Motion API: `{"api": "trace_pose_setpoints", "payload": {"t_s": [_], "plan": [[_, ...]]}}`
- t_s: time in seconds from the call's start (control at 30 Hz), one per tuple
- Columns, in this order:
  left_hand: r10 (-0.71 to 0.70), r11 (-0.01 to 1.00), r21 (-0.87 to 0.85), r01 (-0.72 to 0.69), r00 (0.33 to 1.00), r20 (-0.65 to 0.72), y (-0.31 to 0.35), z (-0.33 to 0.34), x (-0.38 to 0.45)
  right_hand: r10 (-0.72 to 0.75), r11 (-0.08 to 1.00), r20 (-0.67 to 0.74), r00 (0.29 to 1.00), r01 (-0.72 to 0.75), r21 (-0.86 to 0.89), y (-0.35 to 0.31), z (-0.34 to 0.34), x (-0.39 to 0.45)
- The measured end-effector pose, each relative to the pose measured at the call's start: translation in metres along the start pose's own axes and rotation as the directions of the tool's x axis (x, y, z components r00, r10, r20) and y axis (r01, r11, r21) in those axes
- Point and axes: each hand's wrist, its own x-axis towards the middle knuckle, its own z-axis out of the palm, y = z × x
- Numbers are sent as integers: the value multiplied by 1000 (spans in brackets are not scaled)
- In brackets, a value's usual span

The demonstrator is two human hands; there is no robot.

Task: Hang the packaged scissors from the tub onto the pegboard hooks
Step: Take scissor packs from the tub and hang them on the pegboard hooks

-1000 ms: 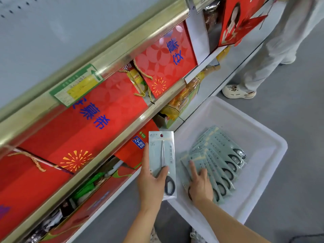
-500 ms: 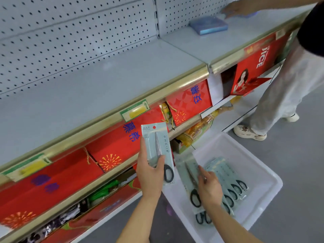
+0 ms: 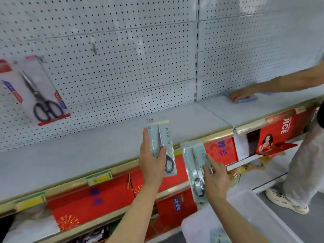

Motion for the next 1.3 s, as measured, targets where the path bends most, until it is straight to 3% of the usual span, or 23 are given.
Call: {"api": "trace_pose_setpoints", "payload": {"t_s": [0.3, 0.6, 0.9, 1.3], "plan": [[109, 992, -37, -117, 979, -172, 53, -49, 85, -175, 939, -64, 982, 187, 288, -134, 45, 23], [143, 966, -175, -190, 957, -253, 93, -75, 164, -221, 850, -89, 971, 237, 470, -225, 85, 40], [144, 962, -182, -206, 941, -305, 94, -84, 215, -238, 778, -87, 967, 244, 578, -264, 111, 44], [144, 974, -119, -195, 929, -342, 83, -81, 211, -286, 757, -55, 957, 261, 599, -276, 119, 55]]}}
